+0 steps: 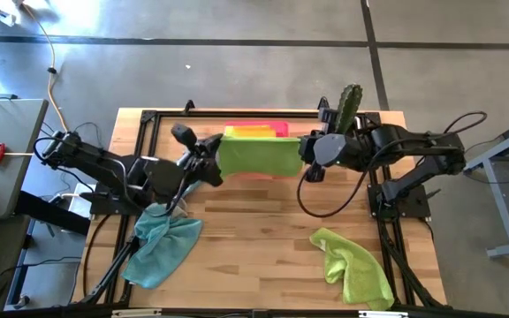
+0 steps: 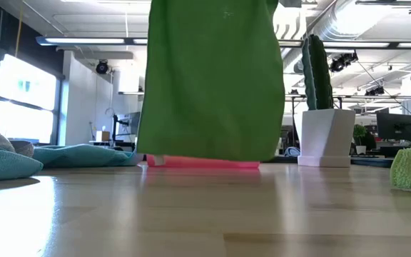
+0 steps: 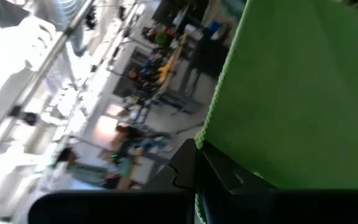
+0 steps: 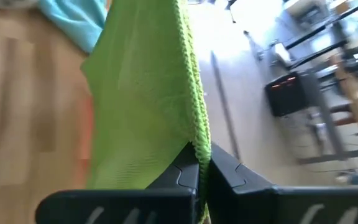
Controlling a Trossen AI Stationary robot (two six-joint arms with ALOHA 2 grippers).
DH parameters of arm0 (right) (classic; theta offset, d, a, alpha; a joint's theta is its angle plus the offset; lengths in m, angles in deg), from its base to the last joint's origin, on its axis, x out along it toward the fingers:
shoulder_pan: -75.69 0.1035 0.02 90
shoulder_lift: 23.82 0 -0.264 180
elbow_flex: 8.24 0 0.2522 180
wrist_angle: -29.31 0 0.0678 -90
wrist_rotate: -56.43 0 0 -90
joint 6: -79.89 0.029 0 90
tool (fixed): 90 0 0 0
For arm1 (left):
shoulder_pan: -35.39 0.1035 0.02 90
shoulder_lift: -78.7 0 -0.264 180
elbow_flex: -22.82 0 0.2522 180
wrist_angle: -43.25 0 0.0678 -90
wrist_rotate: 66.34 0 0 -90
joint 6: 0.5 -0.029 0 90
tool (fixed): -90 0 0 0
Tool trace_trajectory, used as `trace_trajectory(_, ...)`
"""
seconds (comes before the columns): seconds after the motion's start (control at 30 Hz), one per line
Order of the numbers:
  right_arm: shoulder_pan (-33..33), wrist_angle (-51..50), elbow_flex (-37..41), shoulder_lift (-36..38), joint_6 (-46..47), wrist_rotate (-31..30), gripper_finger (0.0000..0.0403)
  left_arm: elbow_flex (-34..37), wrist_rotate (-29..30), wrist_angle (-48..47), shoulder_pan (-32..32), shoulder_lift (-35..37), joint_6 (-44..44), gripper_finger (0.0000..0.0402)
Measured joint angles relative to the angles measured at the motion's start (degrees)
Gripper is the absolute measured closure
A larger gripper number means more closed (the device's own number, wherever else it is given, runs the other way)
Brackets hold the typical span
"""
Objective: Fold microfiber towels
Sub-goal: Fold the green microfiber cloth
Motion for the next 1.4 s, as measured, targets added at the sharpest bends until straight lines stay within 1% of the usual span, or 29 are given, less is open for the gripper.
trace_trajectory(0.07, 0.0, -1.0, 0.0, -0.2, 1.4, 3.4, 0.0403, 0.0, -1.3, -2.9, -1.6, 0.0, 5.0, 0.0401)
trace_trajectory(0.13, 0.0, -1.8, 0.0, -0.6, 2.5, 5.4, 0.0403, 0.0, -4.2, -6.3, -2.8, 0.0, 10.3, 0.0401)
trace_trajectory(0.2, 0.2, -3.1, 0.0, -1.2, 3.6, 7.0, 0.0403, 0.0, -8.3, -9.5, -3.5, 0.0, 16.3, 0.0401)
trace_trajectory(0.27, 0.2, -4.1, 0.0, -1.6, 3.8, 7.4, 0.0403, 0.0, -13.4, -12.5, -3.4, 0.0, 23.5, 0.0401)
trace_trajectory(0.33, 0.2, -5.5, 0.0, -2.2, 3.8, 7.3, 0.0403, 0.0, -18.9, -15.9, -2.3, 0.0, 29.3, 0.0401)
trace_trajectory(0.5, 0.0, -7.0, 0.1, -2.7, 5.4, 7.3, 0.0403, 0.0, -29.9, -25.6, 2.1, 0.0, 41.0, 0.0401)
trace_trajectory(0.57, 0.0, -7.9, 0.1, -2.8, 5.9, 7.4, 0.0403, 0.0, -35.6, -28.8, 4.5, 0.0, 45.0, 0.0401)
trace_trajectory(0.63, 0.0, -7.8, 0.1, -2.9, 5.8, 7.3, 0.0403, 0.0, -39.0, -31.0, 6.8, 0.0, 47.1, 0.0401)
trace_trajectory(0.7, 0.0, -7.8, 0.1, -3.0, 4.7, 6.8, 0.0403, -2.1, -39.6, -35.0, 8.8, -0.1, 47.7, 0.0402)
trace_trajectory(0.83, -1.3, -6.1, 0.1, -3.0, 1.9, 5.1, 0.0403, -9.9, -38.2, -42.7, 12.8, -0.2, 46.6, 0.0402)
trace_trajectory(1.0, -4.5, -2.1, 0.1, -3.0, -3.5, 0.8, 0.0403, -18.7, -38.0, -46.8, 17.3, -0.3, 44.1, 0.0402)
trace_trajectory(1.1, -5.7, 0.8, 0.1, -3.0, -6.8, -2.3, 0.0403, -21.3, -38.0, -48.6, 19.2, -0.3, 43.3, 0.0402)
trace_trajectory(1.17, -5.8, 1.4, 0.0, -3.0, -7.0, -3.2, 0.0403, -21.6, -38.7, -49.0, 19.8, -0.3, 44.3, 0.0401)
trace_trajectory(1.23, -5.5, 0.4, 0.0, -3.0, -4.5, -0.4, 0.0403, -21.6, -42.3, -50.8, 19.5, -0.3, 47.8, 0.0401)
trace_trajectory(1.3, -4.6, -1.6, 0.0, -3.3, -0.1, 5.0, 0.0403, -21.6, -46.8, -53.7, 18.1, -0.7, 51.6, 0.0401)
trace_trajectory(1.4, -1.9, -6.9, 0.0, -4.8, 9.1, 11.3, 0.0403, -19.3, -50.5, -55.7, 13.5, -2.4, 58.1, 0.0401)
